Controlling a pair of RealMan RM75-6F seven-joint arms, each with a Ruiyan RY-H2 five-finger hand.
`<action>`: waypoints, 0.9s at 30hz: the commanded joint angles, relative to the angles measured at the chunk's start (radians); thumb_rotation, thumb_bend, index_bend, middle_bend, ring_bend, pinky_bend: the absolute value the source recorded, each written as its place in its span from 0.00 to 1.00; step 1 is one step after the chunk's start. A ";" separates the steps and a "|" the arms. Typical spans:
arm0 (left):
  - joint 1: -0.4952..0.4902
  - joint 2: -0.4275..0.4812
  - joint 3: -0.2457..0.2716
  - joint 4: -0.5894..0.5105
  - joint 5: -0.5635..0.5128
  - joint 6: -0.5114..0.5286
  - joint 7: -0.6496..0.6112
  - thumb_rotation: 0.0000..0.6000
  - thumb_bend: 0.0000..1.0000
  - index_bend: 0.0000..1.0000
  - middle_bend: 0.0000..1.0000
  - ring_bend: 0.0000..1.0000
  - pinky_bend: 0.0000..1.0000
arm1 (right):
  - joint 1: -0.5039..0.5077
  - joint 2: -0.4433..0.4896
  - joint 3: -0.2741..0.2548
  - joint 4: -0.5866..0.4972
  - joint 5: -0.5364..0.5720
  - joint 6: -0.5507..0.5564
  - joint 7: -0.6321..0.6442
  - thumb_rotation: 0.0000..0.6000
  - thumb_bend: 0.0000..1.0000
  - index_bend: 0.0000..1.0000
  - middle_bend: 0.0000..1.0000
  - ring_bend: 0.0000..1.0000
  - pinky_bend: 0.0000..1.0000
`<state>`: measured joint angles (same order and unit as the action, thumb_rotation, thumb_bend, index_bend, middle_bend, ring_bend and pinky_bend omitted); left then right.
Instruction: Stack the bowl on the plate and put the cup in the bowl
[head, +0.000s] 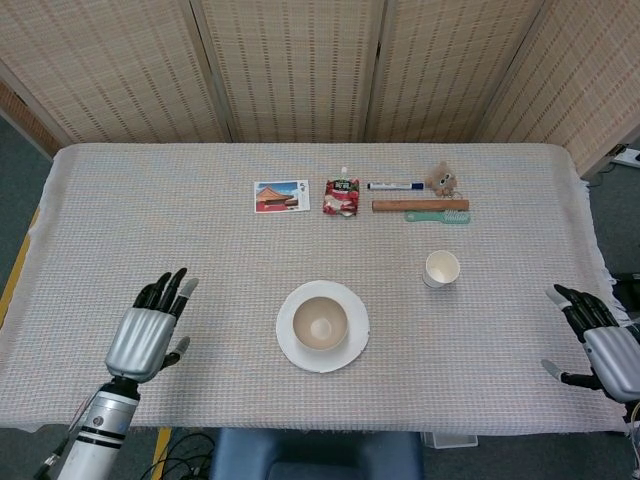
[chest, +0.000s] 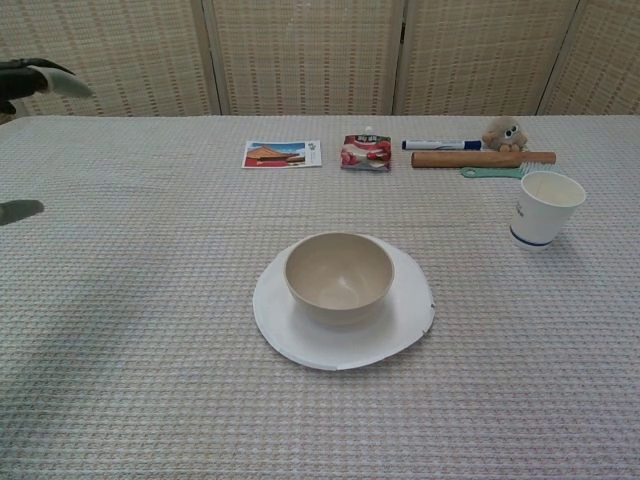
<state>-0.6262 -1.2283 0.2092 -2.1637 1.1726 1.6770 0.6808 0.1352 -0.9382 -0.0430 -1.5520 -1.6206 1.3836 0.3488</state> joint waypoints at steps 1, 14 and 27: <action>0.139 0.140 0.070 0.157 0.131 -0.009 -0.305 1.00 0.35 0.05 0.01 0.00 0.19 | 0.110 0.086 0.043 -0.134 0.059 -0.171 -0.156 1.00 0.22 0.00 0.00 0.00 0.00; 0.242 0.197 -0.013 0.297 0.126 -0.093 -0.483 1.00 0.35 0.05 0.01 0.00 0.19 | 0.513 0.116 0.175 -0.147 0.381 -0.794 -0.256 1.00 0.19 0.00 0.00 0.00 0.00; 0.284 0.205 -0.097 0.326 0.099 -0.177 -0.487 1.00 0.35 0.06 0.01 0.00 0.19 | 0.701 -0.062 0.147 0.080 0.561 -1.035 -0.320 1.00 0.19 0.00 0.00 0.00 0.00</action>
<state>-0.3454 -1.0228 0.1156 -1.8406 1.2728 1.5036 0.1943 0.8186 -0.9784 0.1100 -1.4956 -1.0728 0.3710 0.0330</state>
